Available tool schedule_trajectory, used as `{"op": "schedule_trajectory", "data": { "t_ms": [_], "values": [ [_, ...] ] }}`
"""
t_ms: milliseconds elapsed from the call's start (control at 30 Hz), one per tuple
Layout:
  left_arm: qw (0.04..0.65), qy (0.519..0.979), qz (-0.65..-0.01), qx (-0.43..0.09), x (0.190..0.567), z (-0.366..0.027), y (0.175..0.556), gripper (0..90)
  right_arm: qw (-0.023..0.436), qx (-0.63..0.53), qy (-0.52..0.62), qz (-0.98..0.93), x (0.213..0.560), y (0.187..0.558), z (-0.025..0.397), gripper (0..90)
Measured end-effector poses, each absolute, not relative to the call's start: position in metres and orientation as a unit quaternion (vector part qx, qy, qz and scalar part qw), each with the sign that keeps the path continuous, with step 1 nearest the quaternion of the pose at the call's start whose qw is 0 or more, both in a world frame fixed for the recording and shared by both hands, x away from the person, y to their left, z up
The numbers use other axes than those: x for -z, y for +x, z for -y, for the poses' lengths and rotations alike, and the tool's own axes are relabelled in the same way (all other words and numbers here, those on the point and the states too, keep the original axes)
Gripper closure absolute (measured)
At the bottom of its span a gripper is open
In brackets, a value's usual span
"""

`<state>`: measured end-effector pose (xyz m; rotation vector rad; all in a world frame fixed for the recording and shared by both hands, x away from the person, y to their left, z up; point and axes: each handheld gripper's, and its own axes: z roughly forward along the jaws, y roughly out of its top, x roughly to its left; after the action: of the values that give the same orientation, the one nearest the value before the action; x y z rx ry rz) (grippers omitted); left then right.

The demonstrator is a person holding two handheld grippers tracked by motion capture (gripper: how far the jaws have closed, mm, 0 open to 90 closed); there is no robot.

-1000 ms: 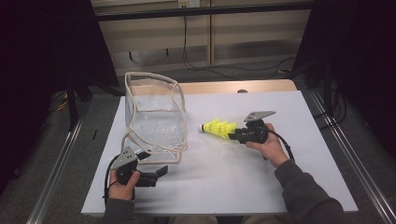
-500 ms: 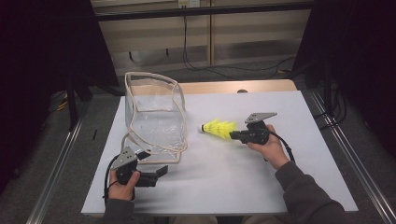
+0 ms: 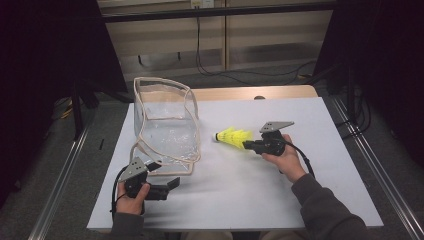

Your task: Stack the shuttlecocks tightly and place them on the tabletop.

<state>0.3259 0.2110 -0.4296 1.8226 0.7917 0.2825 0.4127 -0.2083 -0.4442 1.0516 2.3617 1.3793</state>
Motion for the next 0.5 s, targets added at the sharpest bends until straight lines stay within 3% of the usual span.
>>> {"op": "schedule_trajectory", "data": {
  "t_ms": [400,500],
  "values": [
    [0.538,0.765,-0.334,-0.118,0.4297,-0.2110,0.3259,3.8,0.104,-0.460,0.349,-0.810,0.4475,0.4104,0.2010,81.9],
    [0.537,0.765,-0.334,-0.118,0.4297,-0.2110,0.3259,3.8,0.107,-0.453,0.348,-0.814,0.4485,0.4104,0.1993,75.9]
  ]
}}
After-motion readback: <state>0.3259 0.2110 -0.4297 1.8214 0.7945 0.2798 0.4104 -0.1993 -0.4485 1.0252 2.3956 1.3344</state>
